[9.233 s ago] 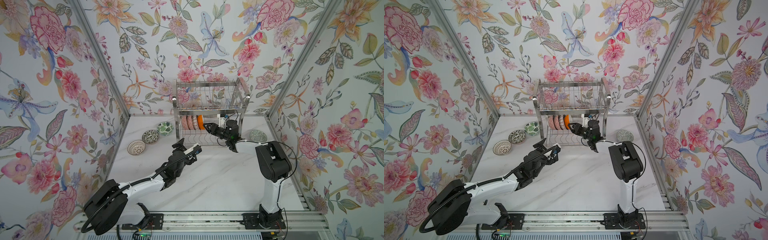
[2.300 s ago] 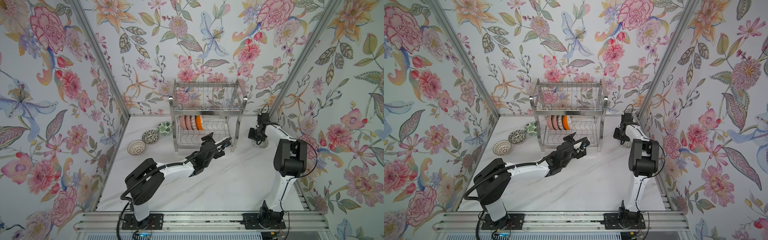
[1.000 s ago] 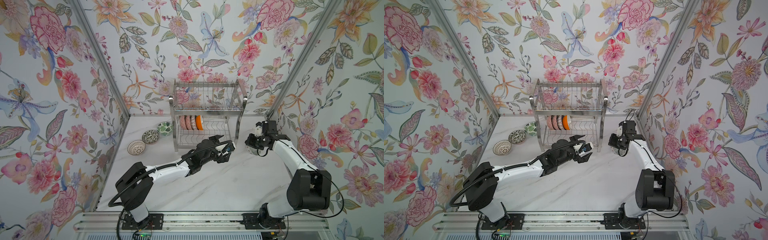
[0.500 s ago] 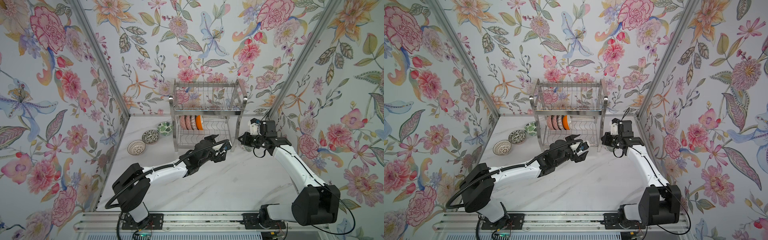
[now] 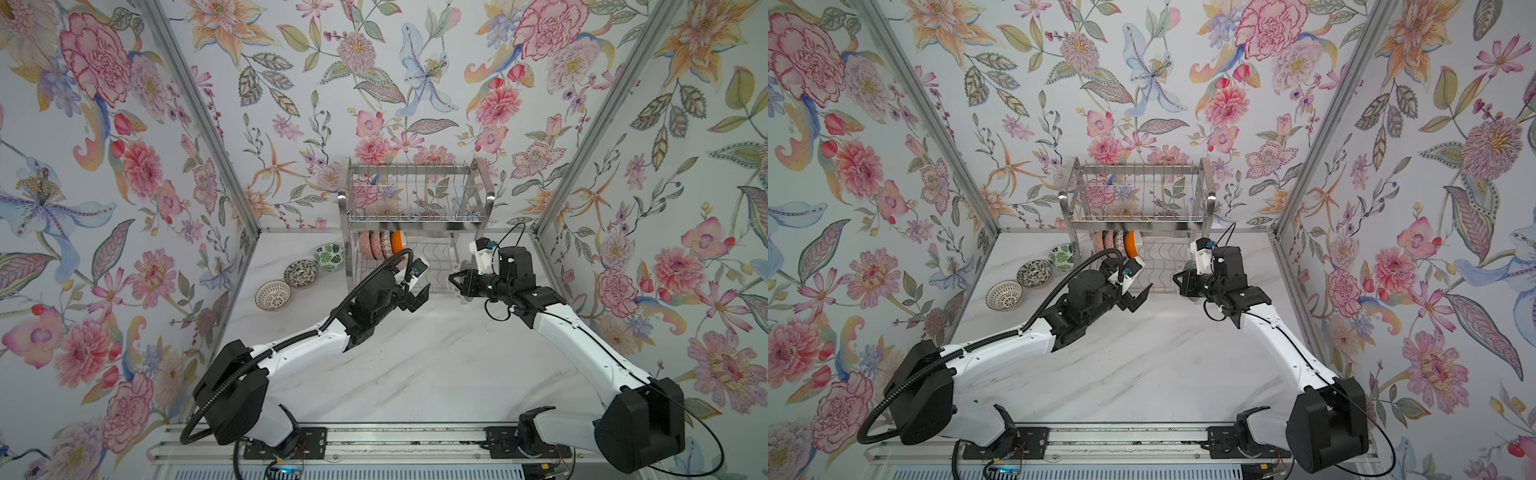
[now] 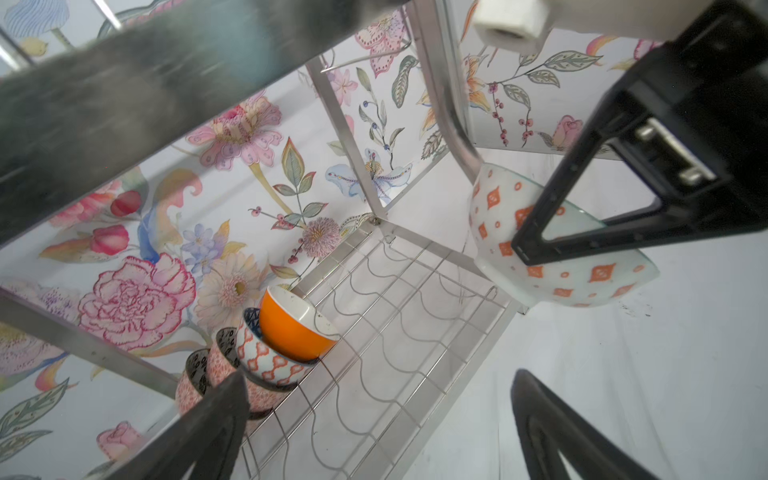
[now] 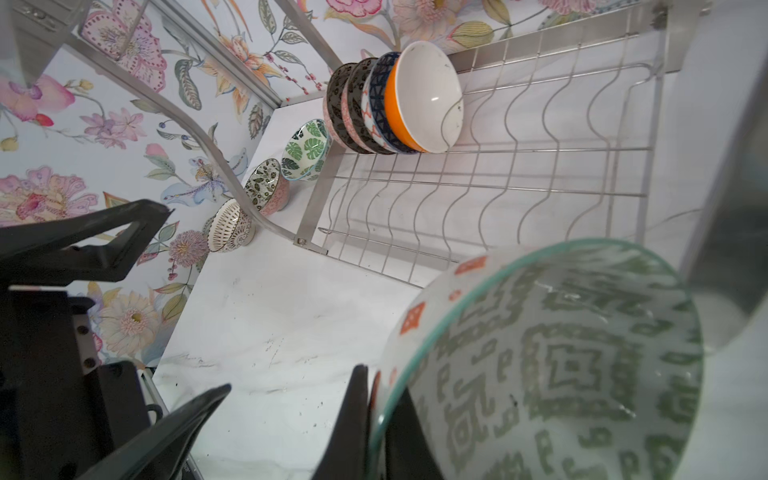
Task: Load bowls into a dish rack
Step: Place the bowl in the dish rack.
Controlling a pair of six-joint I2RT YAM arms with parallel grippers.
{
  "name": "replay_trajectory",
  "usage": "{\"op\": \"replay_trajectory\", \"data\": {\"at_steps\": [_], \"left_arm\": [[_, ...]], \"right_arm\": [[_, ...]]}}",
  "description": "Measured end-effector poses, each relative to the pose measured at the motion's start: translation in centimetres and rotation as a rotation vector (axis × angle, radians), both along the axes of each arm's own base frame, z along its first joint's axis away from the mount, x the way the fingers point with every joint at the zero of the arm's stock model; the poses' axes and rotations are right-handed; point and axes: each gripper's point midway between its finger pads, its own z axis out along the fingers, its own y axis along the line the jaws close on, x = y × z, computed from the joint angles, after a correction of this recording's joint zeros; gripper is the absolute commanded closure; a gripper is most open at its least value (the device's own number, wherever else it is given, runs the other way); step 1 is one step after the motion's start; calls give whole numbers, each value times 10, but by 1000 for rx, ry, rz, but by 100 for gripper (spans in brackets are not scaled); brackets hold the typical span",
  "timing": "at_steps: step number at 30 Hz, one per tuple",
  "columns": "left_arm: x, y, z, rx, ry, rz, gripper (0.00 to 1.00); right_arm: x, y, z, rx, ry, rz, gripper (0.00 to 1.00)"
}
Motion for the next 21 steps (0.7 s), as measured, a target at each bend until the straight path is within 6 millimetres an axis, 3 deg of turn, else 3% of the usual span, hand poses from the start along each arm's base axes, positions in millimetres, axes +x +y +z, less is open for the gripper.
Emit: {"op": "replay_trajectory", "data": {"at_steps": [9,21], "left_arm": [[2,28,-27,-114,150,77,1],[-9,49,-49,-175,240,107,1]], "right_arm": [[3,40,9,75,-93,67,100],[25,72,-18,103,-100,85,100]]}}
